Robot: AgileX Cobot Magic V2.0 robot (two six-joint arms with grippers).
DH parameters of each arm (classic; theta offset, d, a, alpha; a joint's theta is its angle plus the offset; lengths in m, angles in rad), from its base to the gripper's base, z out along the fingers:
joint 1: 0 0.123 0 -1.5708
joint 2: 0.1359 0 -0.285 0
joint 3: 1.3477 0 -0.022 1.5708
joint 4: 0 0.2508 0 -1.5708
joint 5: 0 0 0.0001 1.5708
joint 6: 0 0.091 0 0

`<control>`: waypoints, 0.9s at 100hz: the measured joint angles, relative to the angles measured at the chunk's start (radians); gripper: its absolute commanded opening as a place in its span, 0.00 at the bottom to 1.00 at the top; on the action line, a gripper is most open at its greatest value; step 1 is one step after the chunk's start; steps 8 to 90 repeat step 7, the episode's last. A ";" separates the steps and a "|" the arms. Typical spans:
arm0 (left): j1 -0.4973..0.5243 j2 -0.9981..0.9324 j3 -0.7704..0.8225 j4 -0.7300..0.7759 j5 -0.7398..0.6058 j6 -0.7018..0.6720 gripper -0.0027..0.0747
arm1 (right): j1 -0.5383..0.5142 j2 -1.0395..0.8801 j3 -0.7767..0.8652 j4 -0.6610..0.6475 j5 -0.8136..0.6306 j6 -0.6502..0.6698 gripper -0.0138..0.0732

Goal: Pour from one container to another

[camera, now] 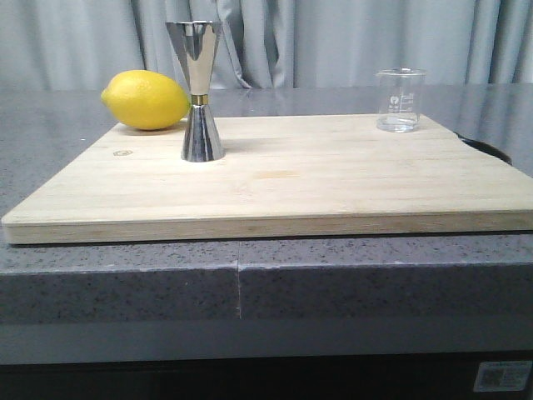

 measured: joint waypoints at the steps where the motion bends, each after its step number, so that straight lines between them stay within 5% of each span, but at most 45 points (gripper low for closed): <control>1: 0.000 0.000 0.000 0.000 0.000 0.000 0.01 | 0.000 0.000 0.000 0.000 0.000 0.000 0.08; 90: 0.000 0.000 0.000 0.000 0.000 0.000 0.01 | 0.000 0.000 0.000 0.000 0.000 0.000 0.08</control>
